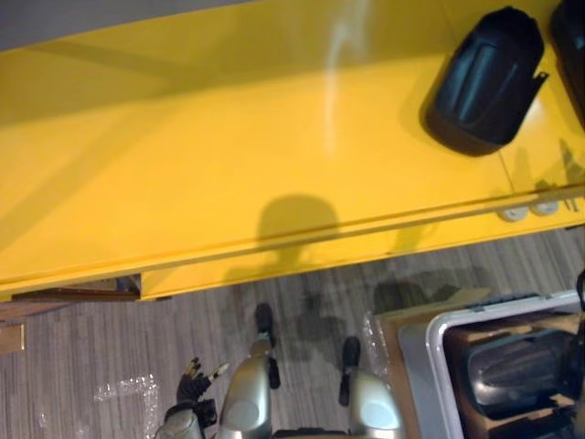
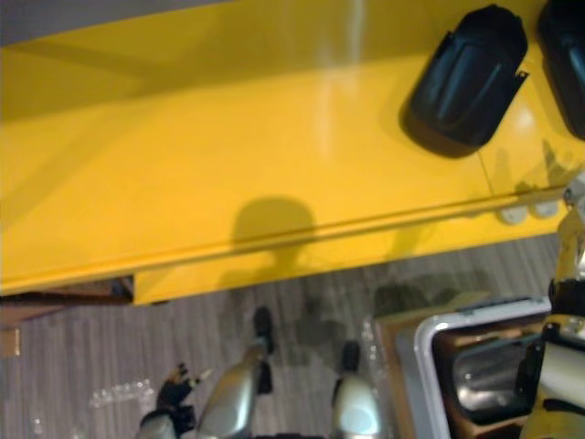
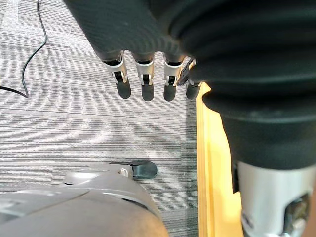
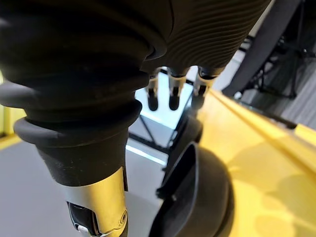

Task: Walk over and take plastic housings, then place them on the shelf

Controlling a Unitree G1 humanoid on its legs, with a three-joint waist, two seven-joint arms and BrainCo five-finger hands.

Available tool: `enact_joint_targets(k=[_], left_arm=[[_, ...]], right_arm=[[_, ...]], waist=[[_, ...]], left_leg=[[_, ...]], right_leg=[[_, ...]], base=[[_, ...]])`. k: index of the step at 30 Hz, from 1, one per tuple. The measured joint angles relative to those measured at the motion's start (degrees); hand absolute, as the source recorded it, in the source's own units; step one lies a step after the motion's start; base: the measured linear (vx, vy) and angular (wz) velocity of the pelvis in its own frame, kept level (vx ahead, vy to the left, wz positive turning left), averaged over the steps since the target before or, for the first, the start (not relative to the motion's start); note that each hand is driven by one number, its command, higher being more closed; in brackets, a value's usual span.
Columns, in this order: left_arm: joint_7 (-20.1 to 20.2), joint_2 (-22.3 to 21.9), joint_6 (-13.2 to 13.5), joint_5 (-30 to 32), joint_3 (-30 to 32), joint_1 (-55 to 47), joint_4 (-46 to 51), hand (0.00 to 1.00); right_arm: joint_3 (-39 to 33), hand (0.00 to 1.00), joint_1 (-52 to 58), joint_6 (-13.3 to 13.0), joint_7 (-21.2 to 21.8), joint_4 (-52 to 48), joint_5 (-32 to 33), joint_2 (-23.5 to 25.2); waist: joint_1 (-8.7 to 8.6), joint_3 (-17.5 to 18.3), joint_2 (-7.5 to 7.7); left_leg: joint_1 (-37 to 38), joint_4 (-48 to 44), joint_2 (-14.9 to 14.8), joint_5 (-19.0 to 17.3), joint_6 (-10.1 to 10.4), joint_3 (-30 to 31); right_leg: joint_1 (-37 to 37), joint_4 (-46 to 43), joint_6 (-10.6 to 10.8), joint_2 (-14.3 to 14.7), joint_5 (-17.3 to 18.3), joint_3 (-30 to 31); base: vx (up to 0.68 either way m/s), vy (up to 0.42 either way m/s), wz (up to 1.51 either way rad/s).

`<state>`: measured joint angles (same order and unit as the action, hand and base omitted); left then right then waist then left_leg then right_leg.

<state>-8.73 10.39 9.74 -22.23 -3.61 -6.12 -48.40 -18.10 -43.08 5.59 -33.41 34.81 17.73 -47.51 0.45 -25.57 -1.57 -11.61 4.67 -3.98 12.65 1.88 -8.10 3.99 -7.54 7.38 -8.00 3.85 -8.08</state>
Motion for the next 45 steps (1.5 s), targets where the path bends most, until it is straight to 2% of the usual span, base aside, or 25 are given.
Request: enact_joint_targets(k=[8, 12, 17, 21, 23, 28, 34, 45], left_arm=[[0.0, 0.0, 0.1, 0.0, -1.2, 1.5, 0.1, 0.00], [0.0, 0.0, 0.0, 0.0, -1.6, 1.6, 0.1, 0.00], [0.0, -0.2, -0.5, 0.0, -1.6, 1.7, 0.2, 0.00], [0.0, -0.2, -1.1, 0.0, -1.7, 1.7, 0.1, 0.00], [0.0, -0.2, -1.1, 0.0, -1.7, 1.7, 0.1, 0.00], [-0.1, -0.9, -1.1, -0.3, -1.8, 2.1, 0.0, 0.00], [-0.3, -1.4, -1.1, -0.3, -1.8, 2.1, 0.0, 0.00], [-0.3, -1.7, -1.0, -0.3, -1.8, 2.1, 0.0, 0.00]], right_arm=[[4.2, 0.00, -2.7, -6.4, 0.7, -0.1, -0.7, 0.2], [4.8, 0.00, -3.2, -9.8, -2.8, -1.0, -5.7, 1.2], [4.8, 0.00, -3.2, -9.8, -4.1, -3.5, -6.9, 2.2], [4.9, 0.00, -3.1, -8.0, -4.5, -3.3, -7.4, 4.3], [5.4, 0.00, -3.1, -7.9, -4.4, -2.2, -7.4, 4.7], [7.9, 0.00, -3.2, -8.4, -2.6, 0.7, -7.1, 4.8], [8.8, 0.00, -3.6, -8.4, 0.0, 2.4, -5.0, 4.8], [11.1, 0.00, -7.4, -7.8, 3.8, 5.4, -2.5, 4.9]], waist=[[0.39, -0.4, -0.96], [0.43, -0.5, -1.02], [0.38, -0.6, -1.32], [0.39, -0.6, -1.37], [0.43, -0.7, -1.44], [0.81, -1.4, -2.81], [1.95, -1.4, -2.89], [2.28, -1.6, -3.37]], left_leg=[[-0.4, 0.0, 0.4, 0.2, 0.0, 1.5], [-0.4, 0.0, 0.7, 0.2, -0.1, 1.5], [-0.4, 0.0, 0.7, 0.2, -0.1, 1.5], [-0.4, 0.0, 0.7, 0.2, -0.1, 1.6], [-0.4, 0.0, 0.8, 0.2, -0.1, 1.7], [-0.4, 0.0, 1.1, 0.5, -0.3, 2.5], [-0.4, 0.0, 1.1, 0.5, -0.2, 2.9], [-0.4, 0.0, 1.1, 0.7, -0.2, 3.2]], right_leg=[[-0.1, -0.8, -0.2, -0.3, 0.4, -1.4], [-0.1, -0.9, -0.2, -0.6, 0.4, -1.5], [-0.1, -1.0, -0.1, -0.6, 0.4, -1.5], [0.0, -1.1, -0.1, -0.7, 0.5, -1.6], [0.0, -1.2, 0.0, -0.7, 0.6, -1.7], [-0.1, -2.2, 0.1, -1.0, 1.1, -2.5], [0.1, -3.0, 0.0, -1.0, 1.7, -2.8], [0.3, -4.0, 0.0, -1.1, 2.3, -3.0]], base=[[0.00, 0.000, 0.09], [0.00, 0.000, 0.00], [0.00, 0.000, 0.00], [0.00, 0.000, 0.00], [0.01, -0.003, 0.03], [0.01, -0.007, 0.08], [0.00, -0.008, 0.02], [0.00, -0.003, 0.01]])
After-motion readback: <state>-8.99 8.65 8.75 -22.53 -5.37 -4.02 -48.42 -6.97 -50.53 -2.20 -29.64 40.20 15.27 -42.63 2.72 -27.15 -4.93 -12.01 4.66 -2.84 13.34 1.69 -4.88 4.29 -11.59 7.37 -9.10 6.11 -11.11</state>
